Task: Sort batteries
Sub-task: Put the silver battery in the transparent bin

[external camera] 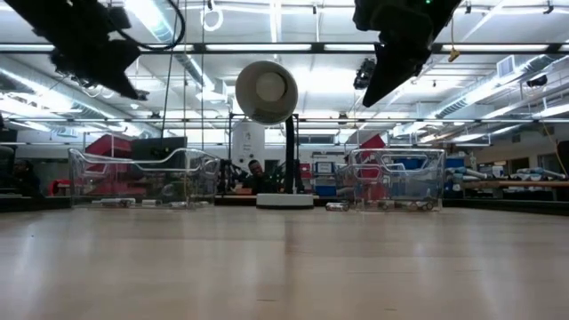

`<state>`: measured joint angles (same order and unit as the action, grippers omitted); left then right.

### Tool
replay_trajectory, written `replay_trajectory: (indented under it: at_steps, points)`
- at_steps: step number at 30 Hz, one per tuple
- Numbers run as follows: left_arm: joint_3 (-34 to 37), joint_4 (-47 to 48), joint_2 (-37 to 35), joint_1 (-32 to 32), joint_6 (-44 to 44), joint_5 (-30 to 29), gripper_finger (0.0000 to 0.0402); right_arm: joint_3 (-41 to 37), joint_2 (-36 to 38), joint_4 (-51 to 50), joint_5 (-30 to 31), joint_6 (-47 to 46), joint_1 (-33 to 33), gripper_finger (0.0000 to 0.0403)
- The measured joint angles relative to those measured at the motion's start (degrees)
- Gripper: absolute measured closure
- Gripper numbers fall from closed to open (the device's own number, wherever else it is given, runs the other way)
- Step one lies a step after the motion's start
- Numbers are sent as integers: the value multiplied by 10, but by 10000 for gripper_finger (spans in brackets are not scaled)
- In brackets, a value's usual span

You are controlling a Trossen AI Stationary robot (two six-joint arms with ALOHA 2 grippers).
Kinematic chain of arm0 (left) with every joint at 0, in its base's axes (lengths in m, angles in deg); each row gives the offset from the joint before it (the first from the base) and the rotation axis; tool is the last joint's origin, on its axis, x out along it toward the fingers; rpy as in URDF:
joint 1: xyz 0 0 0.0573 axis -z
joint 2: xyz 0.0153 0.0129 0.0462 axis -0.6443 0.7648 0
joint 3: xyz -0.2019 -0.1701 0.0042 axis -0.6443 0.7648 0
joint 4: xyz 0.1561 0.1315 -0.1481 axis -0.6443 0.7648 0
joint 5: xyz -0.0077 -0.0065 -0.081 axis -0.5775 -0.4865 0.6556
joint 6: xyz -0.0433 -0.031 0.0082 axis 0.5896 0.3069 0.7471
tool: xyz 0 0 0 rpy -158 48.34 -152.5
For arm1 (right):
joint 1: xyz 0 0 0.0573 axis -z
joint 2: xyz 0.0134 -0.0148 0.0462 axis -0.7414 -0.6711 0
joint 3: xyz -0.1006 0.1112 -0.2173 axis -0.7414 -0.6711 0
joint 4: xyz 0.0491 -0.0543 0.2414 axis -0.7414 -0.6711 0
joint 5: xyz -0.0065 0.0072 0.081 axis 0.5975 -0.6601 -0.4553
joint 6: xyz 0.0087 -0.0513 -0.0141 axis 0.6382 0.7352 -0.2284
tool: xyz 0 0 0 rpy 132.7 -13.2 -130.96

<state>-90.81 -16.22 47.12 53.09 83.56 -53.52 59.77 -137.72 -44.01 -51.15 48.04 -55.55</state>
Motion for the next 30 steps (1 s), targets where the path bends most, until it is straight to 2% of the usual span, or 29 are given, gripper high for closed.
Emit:
replay_trajectory:
  at_steps: [3, 5, 9, 12, 16, 20, 23, 26, 30]
  points:
    - [0, 56, -10, -36, 74, 7, 385, 0, 0, 2, 0, 15, 13, 403]
    - [0, 73, -10, -55, 93, 10, 385, 0, 0, 9, 0, 28, 23, 403]
    - [17, 63, -10, -98, 84, 1, 385, 0, 0, 14, 0, 48, 46, 403]
    - [22, 42, -9, -137, 66, 23, 385, 0, 0, 14, 0, 62, 64, 403]
    - [52, -31, -8, -182, 32, 50, 385, 0, 0, 24, 0, 83, 92, 403]
    - [104, -165, -8, -222, -45, 102, 385, 0, 0, 47, -1, 112, 124, 403]
    - [136, -248, -8, -251, -83, 137, 383, 0, 0, 57, -29, 122, 149, 403]
    - [146, -270, -8, -276, -82, 138, 370, 0, 0, 57, -57, 121, 163, 403]
    - [147, -270, -8, -298, -70, 155, 339, 0, -1, 57, -61, 125, 169, 403]
